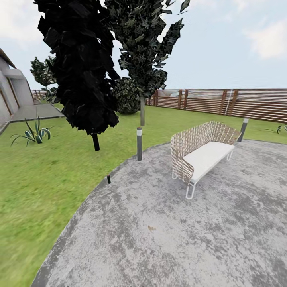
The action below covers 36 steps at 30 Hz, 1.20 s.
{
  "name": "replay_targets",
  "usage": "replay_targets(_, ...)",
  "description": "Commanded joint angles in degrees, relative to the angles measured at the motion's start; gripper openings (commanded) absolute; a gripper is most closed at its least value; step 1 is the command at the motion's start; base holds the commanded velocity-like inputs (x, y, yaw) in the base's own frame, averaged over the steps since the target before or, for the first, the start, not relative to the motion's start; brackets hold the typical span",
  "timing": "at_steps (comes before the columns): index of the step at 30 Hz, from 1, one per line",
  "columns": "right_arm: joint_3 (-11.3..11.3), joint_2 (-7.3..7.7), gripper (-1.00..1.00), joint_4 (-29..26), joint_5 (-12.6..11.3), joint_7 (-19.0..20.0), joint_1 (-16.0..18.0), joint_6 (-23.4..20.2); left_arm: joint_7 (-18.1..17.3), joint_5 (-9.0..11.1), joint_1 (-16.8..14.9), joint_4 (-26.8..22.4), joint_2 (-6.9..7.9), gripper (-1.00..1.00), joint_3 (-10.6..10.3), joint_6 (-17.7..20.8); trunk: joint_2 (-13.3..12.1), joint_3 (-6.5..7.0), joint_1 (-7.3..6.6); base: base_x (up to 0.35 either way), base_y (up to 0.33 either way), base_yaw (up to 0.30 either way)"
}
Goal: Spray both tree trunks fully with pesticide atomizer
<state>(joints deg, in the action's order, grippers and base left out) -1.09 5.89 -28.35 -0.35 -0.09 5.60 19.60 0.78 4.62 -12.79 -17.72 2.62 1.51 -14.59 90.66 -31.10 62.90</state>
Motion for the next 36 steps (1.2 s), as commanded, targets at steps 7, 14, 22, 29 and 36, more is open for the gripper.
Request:
replay_targets(7,0.03,0.0,1.0,-0.04,-0.04,0.0,0.02,0.18,-0.12,0.5,-0.05,0.03,-0.01,1.0,-0.1,-0.17,2.85,-1.56,1.54,0.0,0.0,0.095)
replay_targets(14,0.04,0.07,1.0,0.03,0.0,0.07,0.02,0.19,-0.01,0.48,-0.05,-0.11,0.0,1.0,-0.1,-0.16,5.66,-2.83,3.08,0.0,0.0,0.005)
replay_targets(22,0.02,0.08,1.0,0.05,0.07,0.19,0.02,0.17,0.01,0.4,-0.05,-0.31,0.02,1.0,-0.1,-0.01,8.87,-4.27,4.83,0.0,0.0,0.0)
replay_targets(29,0.17,0.08,1.0,-0.01,0.01,0.25,0.02,0.21,0.09,0.41,-0.11,-0.48,0.33,1.0,-0.1,0.21,11.67,-5.52,6.37,0.0,0.0,0.0)
replay_targets(36,0.06,0.08,1.0,-0.17,-0.07,0.01,0.02,0.33,-0.07,0.48,-0.05,-0.03,0.33,1.0,-0.21,-0.07,14.48,-6.78,7.91,0.0,0.0,0.0)
